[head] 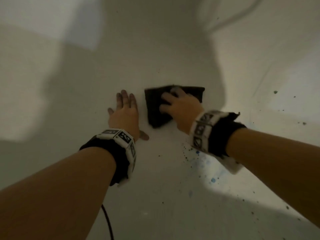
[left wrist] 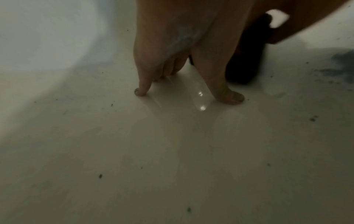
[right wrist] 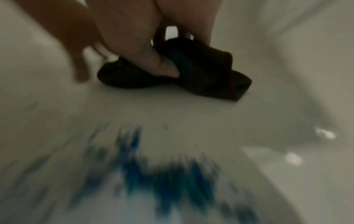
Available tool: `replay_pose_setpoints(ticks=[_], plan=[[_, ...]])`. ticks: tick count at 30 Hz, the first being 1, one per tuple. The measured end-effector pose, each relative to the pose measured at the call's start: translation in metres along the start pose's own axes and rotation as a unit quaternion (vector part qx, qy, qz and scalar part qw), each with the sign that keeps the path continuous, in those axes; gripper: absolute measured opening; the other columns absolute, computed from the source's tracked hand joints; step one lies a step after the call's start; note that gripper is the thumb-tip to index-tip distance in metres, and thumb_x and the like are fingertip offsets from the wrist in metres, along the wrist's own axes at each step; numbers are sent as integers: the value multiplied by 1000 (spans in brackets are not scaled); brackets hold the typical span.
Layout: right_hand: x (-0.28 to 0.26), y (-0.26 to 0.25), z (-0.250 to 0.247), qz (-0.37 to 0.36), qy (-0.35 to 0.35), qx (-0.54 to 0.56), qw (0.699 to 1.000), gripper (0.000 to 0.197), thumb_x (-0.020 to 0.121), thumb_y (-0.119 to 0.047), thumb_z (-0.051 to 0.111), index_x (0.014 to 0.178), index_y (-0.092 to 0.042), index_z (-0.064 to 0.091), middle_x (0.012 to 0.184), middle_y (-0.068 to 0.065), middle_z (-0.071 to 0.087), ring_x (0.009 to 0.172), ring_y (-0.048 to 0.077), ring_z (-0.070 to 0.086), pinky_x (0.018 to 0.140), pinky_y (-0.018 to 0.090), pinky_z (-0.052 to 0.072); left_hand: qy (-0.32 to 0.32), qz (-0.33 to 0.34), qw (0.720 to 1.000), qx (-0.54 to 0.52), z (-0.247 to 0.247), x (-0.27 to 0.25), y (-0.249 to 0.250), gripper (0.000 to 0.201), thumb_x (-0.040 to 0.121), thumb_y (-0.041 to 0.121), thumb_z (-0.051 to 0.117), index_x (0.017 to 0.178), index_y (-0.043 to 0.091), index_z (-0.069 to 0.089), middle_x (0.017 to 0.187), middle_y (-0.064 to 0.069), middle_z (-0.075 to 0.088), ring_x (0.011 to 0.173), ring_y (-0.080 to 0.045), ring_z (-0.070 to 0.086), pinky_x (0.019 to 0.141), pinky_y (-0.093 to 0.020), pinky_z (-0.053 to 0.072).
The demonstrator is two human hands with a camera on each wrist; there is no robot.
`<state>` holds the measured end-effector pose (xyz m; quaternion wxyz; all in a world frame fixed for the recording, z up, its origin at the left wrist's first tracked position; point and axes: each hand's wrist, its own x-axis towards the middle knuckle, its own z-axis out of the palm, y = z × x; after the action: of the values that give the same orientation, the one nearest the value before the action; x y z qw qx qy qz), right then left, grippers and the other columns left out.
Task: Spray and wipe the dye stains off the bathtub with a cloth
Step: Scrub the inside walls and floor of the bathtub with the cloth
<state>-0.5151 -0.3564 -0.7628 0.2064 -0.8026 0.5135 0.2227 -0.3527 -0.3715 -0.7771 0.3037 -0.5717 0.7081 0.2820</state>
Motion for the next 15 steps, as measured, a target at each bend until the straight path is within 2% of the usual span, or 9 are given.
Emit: replay_pose_setpoints(ticks=[3, 5, 6, 7, 9, 11, 12, 13, 15], plan=[[-42, 1, 25, -96, -101, -73, 988, 51, 91, -14, 50, 139, -24, 35, 154, -3, 11, 141, 31, 5, 104, 43, 36, 2, 2, 1000, 4, 2, 0, -2, 133, 64, 50, 77, 145, 3, -17, 152, -17, -24, 143, -31, -15, 114, -53, 12], [-63, 12, 24, -97, -161, -81, 979, 44, 90, -13, 50, 132, -21, 45, 150, -3, 20, 140, 27, 12, 99, 39, 42, 2, 2, 1000, 3, 1, 0, -2, 135, 63, 51, 78, 145, 3, -18, 152, -16, -24, 143, -31, -15, 114, -53, 11], [-69, 18, 20, -78, -154, -57, 983, 37, 88, -12, 50, 125, -19, 52, 145, -1, 30, 136, 24, 22, 96, 37, 44, 3, 2, 1000, 1, 1, 0, -1, 136, 62, 51, 79, 145, 3, -18, 152, -16, -24, 143, -31, -15, 114, -53, 11], [-73, 25, 14, -38, -116, -2, 992, 32, 87, -11, 51, 117, -18, 57, 137, 0, 40, 129, 21, 32, 96, 35, 43, 3, 0, 1000, -3, 1, -1, -1, 136, 61, 50, 79, 145, 3, -17, 152, -16, -24, 143, -30, -15, 114, -54, 11], [-74, 40, 0, 58, 33, 113, 991, 27, 85, -6, 54, 108, -16, 62, 120, 3, 53, 114, 21, 46, 98, 35, 41, 3, -2, 1000, -7, 2, 0, 1, 137, 60, 49, 80, 146, 3, -17, 152, -16, -23, 143, -30, -15, 114, -54, 11], [-62, 49, -16, 98, 202, 183, 957, 27, 81, 0, 58, 105, -11, 65, 111, 10, 59, 107, 28, 54, 96, 39, 43, 6, -4, 1000, -8, 2, 1, 0, 137, 60, 49, 81, 146, 4, -16, 153, -15, -23, 143, -30, -15, 114, -54, 11], [-53, 52, -22, 99, 243, 199, 944, 28, 80, 1, 59, 106, -9, 65, 112, 13, 58, 105, 31, 55, 94, 40, 44, 6, -6, 1000, -9, 2, 0, 1, 137, 60, 48, 81, 146, 4, -16, 153, -15, -23, 143, -30, -15, 114, -54, 11], [-43, 52, -25, 101, 246, 206, 942, 30, 82, 0, 57, 110, -9, 63, 117, 15, 55, 106, 33, 54, 92, 39, 44, 6, -7, 1000, -10, 2, 0, 1, 137, 60, 48, 81, 146, 4, -16, 153, -15, -23, 143, -30, -15, 113, -54, 11], [-25, 48, -28, 133, 160, 230, 951, 41, 88, -11, 54, 128, -16, 50, 130, 14, 44, 110, 30, 49, 90, 35, 40, 6, -9, 1000, -7, 2, 0, 1, 137, 60, 47, 81, 146, 4, -16, 153, -15, -23, 143, -30, -15, 113, -54, 12]])
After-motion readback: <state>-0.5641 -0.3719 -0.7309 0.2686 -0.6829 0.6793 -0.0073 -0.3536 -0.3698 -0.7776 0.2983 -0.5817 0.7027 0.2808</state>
